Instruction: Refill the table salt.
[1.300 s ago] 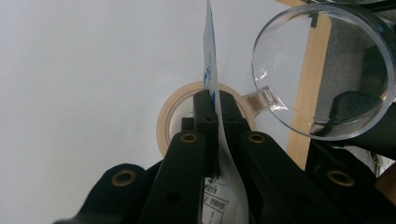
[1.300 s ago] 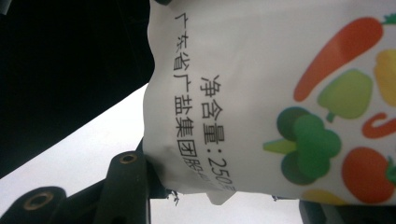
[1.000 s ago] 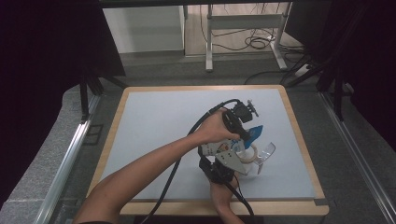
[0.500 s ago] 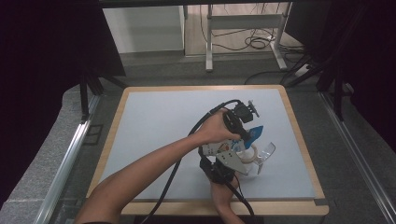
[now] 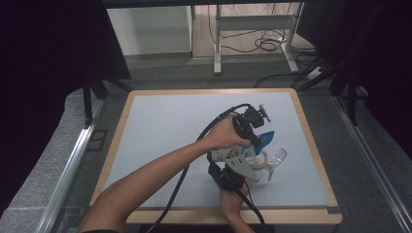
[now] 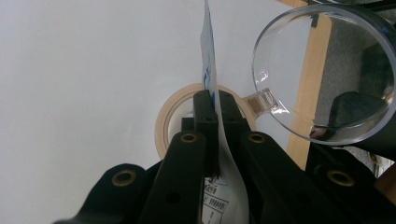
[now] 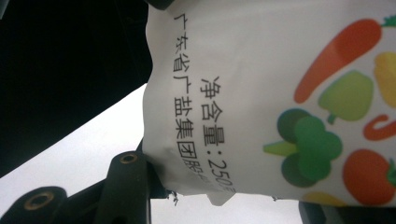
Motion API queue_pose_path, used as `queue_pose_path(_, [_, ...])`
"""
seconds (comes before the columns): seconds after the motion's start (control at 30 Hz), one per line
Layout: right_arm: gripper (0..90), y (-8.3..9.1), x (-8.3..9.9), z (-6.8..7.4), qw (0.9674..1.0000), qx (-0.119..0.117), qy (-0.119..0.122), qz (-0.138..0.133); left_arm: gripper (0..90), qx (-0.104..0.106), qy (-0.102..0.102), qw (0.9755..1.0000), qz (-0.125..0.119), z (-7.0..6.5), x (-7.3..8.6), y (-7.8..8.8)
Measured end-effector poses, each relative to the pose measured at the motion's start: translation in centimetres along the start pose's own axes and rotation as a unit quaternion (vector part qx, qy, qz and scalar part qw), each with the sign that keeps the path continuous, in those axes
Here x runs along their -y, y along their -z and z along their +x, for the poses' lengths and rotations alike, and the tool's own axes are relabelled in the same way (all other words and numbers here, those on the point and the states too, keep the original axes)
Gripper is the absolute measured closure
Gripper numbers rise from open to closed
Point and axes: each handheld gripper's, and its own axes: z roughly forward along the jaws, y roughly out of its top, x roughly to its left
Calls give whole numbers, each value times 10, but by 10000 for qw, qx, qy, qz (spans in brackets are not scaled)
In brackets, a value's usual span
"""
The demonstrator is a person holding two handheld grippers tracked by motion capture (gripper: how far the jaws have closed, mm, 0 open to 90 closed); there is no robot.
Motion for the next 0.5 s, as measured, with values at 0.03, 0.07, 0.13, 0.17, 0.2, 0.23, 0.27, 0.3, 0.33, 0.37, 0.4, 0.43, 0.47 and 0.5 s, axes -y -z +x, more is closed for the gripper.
queue_pose_path(0.03, [530, 0, 0, 0, 10000, 0, -10, 2, 900, 3, 7, 10000, -4, 0, 0, 0])
queue_pose_path(0.07, [530, 0, 0, 0, 10000, -2, -2, 2, 900, 6, 7, 10000, -6, 0, 0, 0])
queue_pose_path(0.13, [530, 0, 0, 0, 10000, -1, 8, -2, 900, 9, 2, 10000, -1, 0, 0, 0])
queue_pose_path(0.17, [531, 0, 0, 0, 10000, -2, 17, -7, 900, 7, -2, 10000, -2, 0, 0, 1])
queue_pose_path(0.2, [531, 0, 0, 0, 10000, -3, 18, -10, 900, 3, -4, 10000, -2, 0, 0, 1])
queue_pose_path(0.23, [531, 0, 0, 0, 10000, -6, 16, -11, 900, 6, 0, 10000, -5, 0, 0, 1])
queue_pose_path(0.27, [532, 0, 0, 0, 10000, -7, 19, -13, 900, 5, -3, 10000, -5, 0, 0, 1])
queue_pose_path(0.3, [532, 0, 0, 0, 10000, -7, 18, -13, 900, 4, 0, 10000, -4, 0, 0, 1])
queue_pose_path(0.33, [532, 0, 0, 0, 10000, -12, 15, -12, 900, 7, 3, 10000, -6, 0, 0, 1])
queue_pose_path(0.37, [532, 0, 0, -1, 10000, -17, 19, -3, 900, 7, 4, 10000, -6, 0, 0, 1])
queue_pose_path(0.4, [533, 0, 0, -1, 10000, -9, 15, -10, 900, 9, 5, 10000, -5, 0, 0, 1])
queue_pose_path(0.43, [533, 0, 0, -1, 10000, -8, 12, -8, 900, 11, 1, 10000, -4, 0, 0, 1])
queue_pose_path(0.47, [532, 0, 0, -1, 10000, -7, 14, -8, 900, 9, 2, 10000, -9, 0, 0, 1])
queue_pose_path(0.5, [533, 0, 0, -1, 10000, -3, 17, -9, 900, 11, 3, 10000, -12, 0, 0, 1])
